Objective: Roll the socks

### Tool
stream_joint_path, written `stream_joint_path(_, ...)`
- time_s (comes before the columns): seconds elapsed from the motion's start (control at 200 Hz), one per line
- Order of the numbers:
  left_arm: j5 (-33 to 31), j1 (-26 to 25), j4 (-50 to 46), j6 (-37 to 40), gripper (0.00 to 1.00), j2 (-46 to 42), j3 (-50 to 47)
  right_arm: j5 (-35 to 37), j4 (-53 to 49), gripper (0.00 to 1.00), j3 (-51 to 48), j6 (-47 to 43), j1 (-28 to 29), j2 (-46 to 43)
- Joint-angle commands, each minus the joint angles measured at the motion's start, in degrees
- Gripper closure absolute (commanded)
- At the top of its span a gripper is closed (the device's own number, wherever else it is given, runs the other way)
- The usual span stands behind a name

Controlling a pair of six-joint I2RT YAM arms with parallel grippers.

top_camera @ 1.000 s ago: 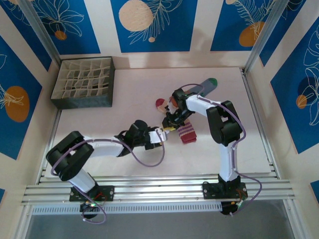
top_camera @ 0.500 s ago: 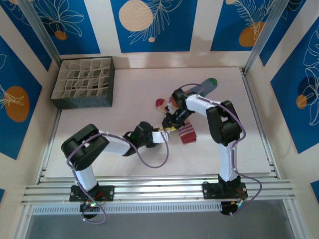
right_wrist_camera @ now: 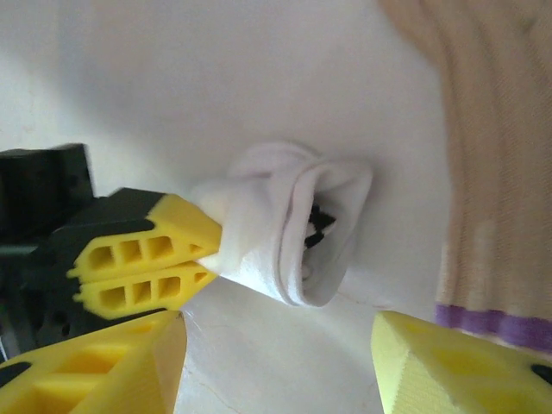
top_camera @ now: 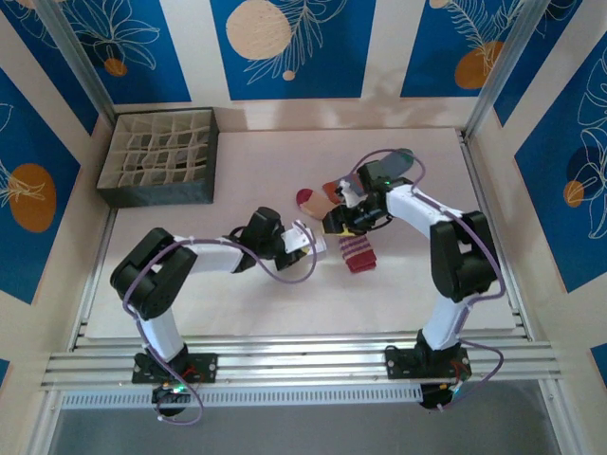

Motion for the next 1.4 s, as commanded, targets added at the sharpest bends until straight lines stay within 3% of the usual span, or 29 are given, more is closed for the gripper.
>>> stream_joint_path(0.0,13.52,2.3,-7.71,-8.53,1.0,2.55,1.94,-2.54,5.27,0.41,-2.64,-4.19,0.27,-3.72)
stream_joint_path(0.125,17.13,4.67,-9.21,-12.59,1.0,4.04,3.4,1.21,10.05,0.39,-6.95,-9.12,1.82,-8.38)
stream_joint_path(0.415,21.26,8.29,-17.23,-15.85,1.0,8.72,8.14,23.19,36.67,0.36,-27.68,-33.76,11.46,-17.06)
stream_joint_path(0.51,22.42,9.24,-19.12,-16.83,1.0,9.98,9.24,29.03,47.45,0.35,-33.4,-42.36,15.21,-17.21)
stream_joint_path(0.665,24.23,10.61,-23.16,-17.63,1.0,12.04,11.44,35.77,54.72,0.35,-35.08,-53.45,19.31,-15.05)
stream_joint_path(0.945,27.65,12.16,-28.11,-19.66,1.0,15.65,15.51,40.68,58.95,0.35,-33.78,-63.62,22.2,-11.76)
stream_joint_path(1.396,33.03,13.15,-33.76,-21.5,1.0,20.9,21.65,36.69,43.02,0.37,-25.1,-70.58,22.75,-4.33)
